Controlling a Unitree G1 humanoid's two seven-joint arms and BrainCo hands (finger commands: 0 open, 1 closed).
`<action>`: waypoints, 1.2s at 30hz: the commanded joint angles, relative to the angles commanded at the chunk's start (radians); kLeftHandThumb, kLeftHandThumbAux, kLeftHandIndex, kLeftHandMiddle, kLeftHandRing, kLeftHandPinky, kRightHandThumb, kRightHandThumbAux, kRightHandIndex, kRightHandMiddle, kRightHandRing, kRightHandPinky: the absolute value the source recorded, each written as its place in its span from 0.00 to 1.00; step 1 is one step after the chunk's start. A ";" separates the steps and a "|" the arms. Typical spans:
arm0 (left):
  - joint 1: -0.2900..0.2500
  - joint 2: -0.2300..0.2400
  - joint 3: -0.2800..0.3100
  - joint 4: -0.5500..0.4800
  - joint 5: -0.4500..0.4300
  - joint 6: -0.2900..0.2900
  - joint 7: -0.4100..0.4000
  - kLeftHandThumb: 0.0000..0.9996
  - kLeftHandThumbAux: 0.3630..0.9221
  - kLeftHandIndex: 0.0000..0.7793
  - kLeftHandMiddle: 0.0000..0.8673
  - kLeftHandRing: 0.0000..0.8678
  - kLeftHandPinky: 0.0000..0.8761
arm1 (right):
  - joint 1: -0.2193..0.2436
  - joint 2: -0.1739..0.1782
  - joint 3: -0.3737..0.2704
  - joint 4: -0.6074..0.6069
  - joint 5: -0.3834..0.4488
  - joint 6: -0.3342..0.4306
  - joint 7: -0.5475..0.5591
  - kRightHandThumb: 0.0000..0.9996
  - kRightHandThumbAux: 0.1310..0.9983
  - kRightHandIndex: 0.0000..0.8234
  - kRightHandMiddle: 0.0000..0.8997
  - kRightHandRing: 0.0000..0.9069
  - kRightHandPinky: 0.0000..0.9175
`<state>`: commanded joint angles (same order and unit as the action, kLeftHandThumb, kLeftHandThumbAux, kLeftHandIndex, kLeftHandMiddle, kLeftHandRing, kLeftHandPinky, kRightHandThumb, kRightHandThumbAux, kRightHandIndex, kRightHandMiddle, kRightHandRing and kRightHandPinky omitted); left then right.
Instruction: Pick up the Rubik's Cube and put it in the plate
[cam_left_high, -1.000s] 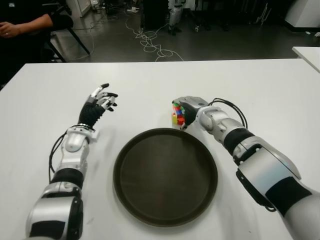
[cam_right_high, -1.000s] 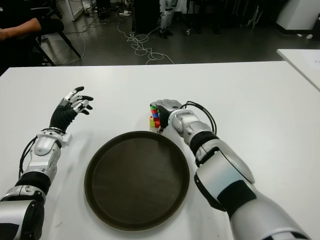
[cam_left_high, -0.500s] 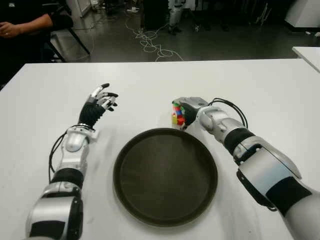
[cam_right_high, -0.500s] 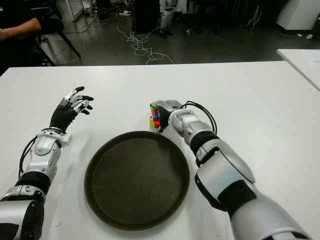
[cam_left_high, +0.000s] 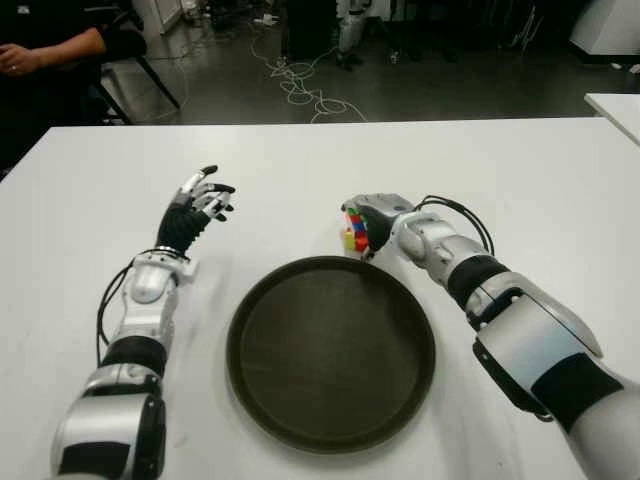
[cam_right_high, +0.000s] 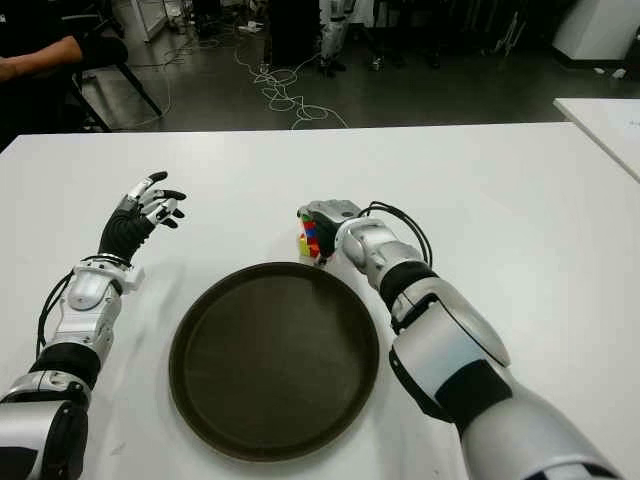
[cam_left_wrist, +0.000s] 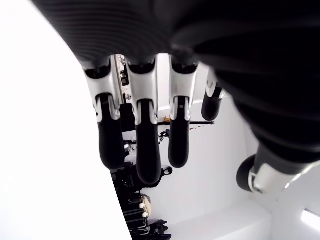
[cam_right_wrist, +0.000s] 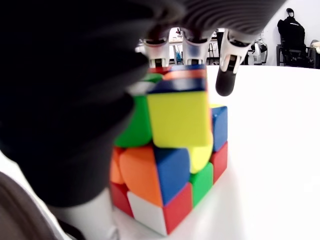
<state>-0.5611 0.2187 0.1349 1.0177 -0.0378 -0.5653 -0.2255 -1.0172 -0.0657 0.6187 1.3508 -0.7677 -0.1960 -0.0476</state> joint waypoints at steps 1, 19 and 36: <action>0.000 -0.001 0.001 -0.001 -0.003 0.000 -0.003 0.11 0.36 0.17 0.40 0.50 0.53 | 0.000 -0.001 0.001 0.000 -0.001 -0.001 -0.002 0.00 0.93 0.29 0.39 0.45 0.47; -0.001 -0.001 -0.001 0.001 -0.003 0.007 0.003 0.10 0.31 0.15 0.38 0.49 0.51 | 0.001 -0.005 0.022 0.000 -0.019 -0.005 -0.044 0.68 0.71 0.51 0.65 0.66 0.62; 0.001 -0.004 0.005 -0.005 -0.016 0.013 -0.011 0.11 0.34 0.16 0.40 0.50 0.51 | 0.005 -0.006 0.009 0.000 -0.008 -0.015 -0.069 0.68 0.70 0.51 0.67 0.67 0.63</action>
<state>-0.5599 0.2149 0.1394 1.0129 -0.0533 -0.5521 -0.2367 -1.0123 -0.0714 0.6280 1.3505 -0.7761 -0.2111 -0.1164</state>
